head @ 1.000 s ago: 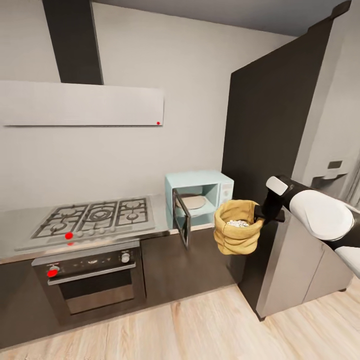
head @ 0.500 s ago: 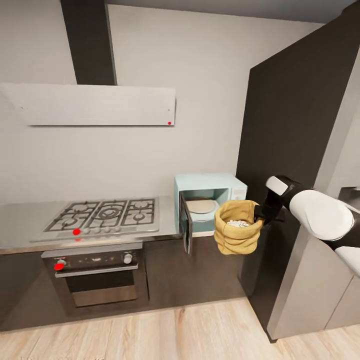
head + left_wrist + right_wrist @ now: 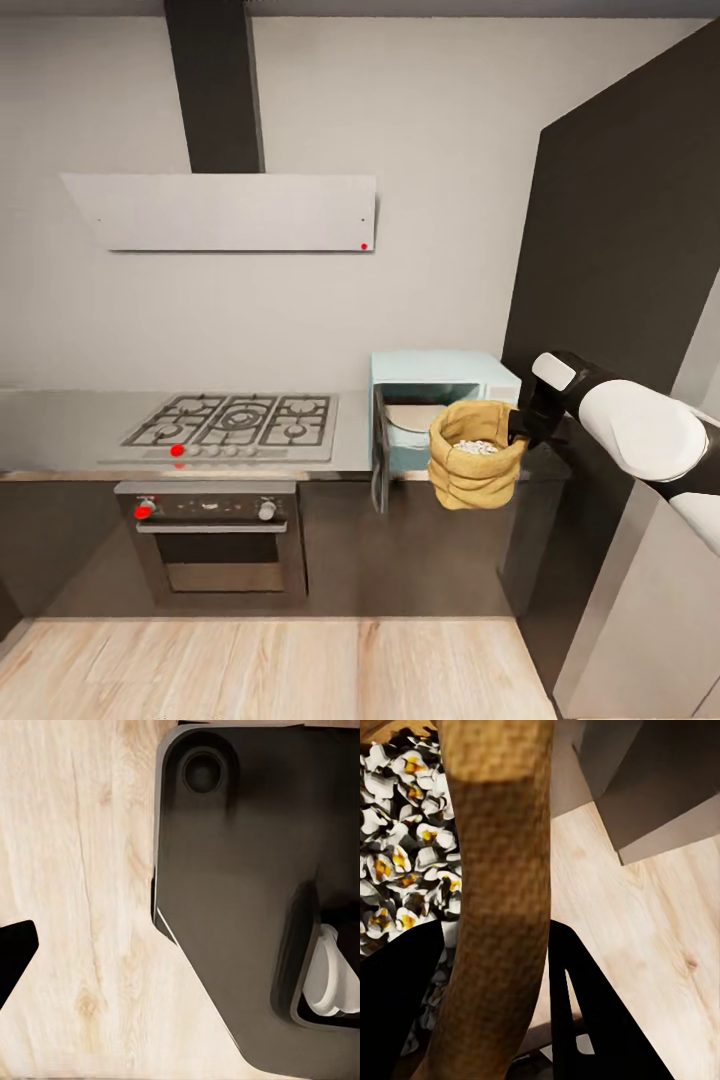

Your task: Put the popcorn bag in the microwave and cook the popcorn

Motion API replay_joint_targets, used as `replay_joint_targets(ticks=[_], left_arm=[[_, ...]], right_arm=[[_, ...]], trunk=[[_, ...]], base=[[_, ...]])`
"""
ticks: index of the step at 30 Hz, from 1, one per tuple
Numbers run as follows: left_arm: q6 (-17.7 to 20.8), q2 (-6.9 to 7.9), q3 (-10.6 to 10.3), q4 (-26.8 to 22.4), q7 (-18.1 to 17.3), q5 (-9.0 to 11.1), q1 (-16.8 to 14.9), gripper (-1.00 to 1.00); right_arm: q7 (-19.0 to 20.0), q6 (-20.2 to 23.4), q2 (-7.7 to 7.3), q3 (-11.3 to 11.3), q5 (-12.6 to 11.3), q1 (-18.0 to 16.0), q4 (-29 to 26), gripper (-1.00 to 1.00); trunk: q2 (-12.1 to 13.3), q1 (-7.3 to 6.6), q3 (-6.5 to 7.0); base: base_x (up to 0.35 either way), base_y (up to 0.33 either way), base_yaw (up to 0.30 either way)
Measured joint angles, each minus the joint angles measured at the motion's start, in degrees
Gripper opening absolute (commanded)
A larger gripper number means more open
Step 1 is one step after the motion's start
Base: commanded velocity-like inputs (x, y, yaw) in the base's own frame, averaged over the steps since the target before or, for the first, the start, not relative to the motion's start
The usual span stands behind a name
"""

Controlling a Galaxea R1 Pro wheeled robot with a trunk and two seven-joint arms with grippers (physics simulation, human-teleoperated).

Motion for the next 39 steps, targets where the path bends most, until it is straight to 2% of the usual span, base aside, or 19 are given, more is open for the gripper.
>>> replay_joint_targets(ticks=[21, 31, 34, 36, 39], left_arm=[[0.0, 0.0, 0.0, 0.0, 0.0, 0.0, 0.0, 1.0], [-0.1, 0.01, 0.0, 0.0, 0.0, 0.0, 0.0, 1.0], [0.0, -0.95, 0.2, 0.1, -0.1, 0.0, 0.0, 1.0], [0.0, -1.03, 0.2, 0.1, -0.1, 0.0, 0.0, 1.0], [0.0, -1.03, 0.2, 0.1, -0.1, 0.0, 0.0, 1.0]], right_arm=[[0.0, 0.0, 0.0, 0.0, 0.0, 0.0, 0.0, -1.0], [0.0, 0.0, -0.02, 0.0, 0.0, 0.2, 1.1, -1.0], [0.6, -0.8, -0.98, 0.2, -0.1, 1.1, 2.1, -1.0], [0.6, -1.4, -1.62, 0.2, 0.0, 1.8, 2.0, -1.0], [0.6, -2.3, -1.66, 0.1, -0.1, 2.8, 1.9, -1.0]], trunk=[[0.0, 0.0, 0.0], [0.0, 0.0, 0.01], [0.0, 0.0, 0.0], [0.0, 0.0, 0.01], [0.0, 0.0, 0.01]], base=[[0.0, -0.224, 0.244], [0.0, -0.149, 0.022], [0.0, 0.0, 0.0], [0.0, 0.0, 0.0], [0.0, 0.0, 0.0]])
